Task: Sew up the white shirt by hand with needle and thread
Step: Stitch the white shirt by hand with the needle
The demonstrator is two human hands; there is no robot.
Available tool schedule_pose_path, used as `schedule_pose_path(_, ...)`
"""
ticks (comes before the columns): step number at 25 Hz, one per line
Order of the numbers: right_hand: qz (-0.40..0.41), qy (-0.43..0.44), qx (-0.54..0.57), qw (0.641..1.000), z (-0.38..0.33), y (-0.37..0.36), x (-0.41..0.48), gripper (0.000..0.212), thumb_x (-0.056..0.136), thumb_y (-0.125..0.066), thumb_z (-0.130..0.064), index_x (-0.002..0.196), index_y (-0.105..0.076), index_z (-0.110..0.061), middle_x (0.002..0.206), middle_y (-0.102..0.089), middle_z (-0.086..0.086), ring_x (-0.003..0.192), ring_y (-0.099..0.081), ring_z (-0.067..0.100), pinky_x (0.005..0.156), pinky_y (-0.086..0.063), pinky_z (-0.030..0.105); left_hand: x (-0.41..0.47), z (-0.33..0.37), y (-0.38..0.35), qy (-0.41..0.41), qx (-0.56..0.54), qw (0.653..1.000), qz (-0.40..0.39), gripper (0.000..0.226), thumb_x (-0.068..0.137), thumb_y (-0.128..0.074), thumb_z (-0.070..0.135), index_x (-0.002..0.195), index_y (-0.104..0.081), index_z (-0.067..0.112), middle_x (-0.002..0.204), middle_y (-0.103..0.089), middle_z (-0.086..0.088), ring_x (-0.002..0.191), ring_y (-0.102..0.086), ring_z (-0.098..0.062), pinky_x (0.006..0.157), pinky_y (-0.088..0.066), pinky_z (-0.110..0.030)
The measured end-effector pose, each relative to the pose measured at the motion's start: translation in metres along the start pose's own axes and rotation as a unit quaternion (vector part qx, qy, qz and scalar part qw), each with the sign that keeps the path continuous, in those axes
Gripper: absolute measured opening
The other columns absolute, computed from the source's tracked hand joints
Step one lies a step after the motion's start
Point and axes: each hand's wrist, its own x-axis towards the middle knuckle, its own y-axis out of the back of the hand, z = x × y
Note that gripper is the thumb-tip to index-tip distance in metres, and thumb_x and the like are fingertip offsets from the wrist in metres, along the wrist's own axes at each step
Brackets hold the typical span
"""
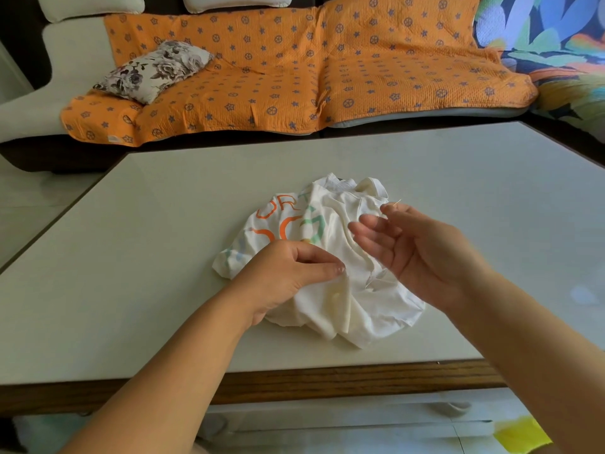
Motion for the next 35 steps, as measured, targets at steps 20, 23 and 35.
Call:
schedule_pose_path(20, -0.095, 0.163, -0.676, 0.712, 0.013, 0.007, -0.007, 0.009, 0.088, -0.067, -0.028, 0.089, -0.076, -0.024, 0.079, -0.055, -0.006, 0.070, -0.050, 0.000, 0.069, -0.040, 0.010, -0.004, 0.003, 0.010, 0.011, 0.011, 1.000, -0.022, 0.004, 0.081, -0.074, 0.024, 0.083, -0.078, 0.025, 0.089, -0.076, 0.009, 0.087, -0.066, 0.004, 0.084, -0.042, -0.018)
schedule_pose_path(23, -0.060, 0.178, -0.679, 0.710, 0.014, 0.009, -0.002, 0.008, 0.088, -0.067, -0.021, 0.083, -0.073, -0.021, 0.079, -0.057, -0.008, 0.070, -0.052, 0.001, 0.066, -0.039, 0.010, -0.005, 0.004, 0.009, 0.010, 0.013, 1.000, -0.024, 0.005, 0.082, -0.075, 0.022, 0.080, -0.078, 0.026, 0.089, -0.076, 0.010, 0.089, -0.067, 0.004, 0.084, -0.042, -0.017)
schedule_pose_path(35, -0.036, 0.182, -0.683, 0.706, 0.002, 0.008, -0.005, 0.019, 0.092, -0.062, -0.021, 0.103, -0.074, -0.031, 0.080, -0.053, -0.009, 0.069, -0.051, -0.004, 0.064, -0.037, 0.007, -0.005, 0.004, 0.010, 0.010, 0.011, 1.000, -0.027, 0.007, 0.082, -0.075, 0.018, 0.080, -0.077, 0.025, 0.089, -0.076, 0.009, 0.090, -0.067, 0.003, 0.085, -0.042, -0.015)
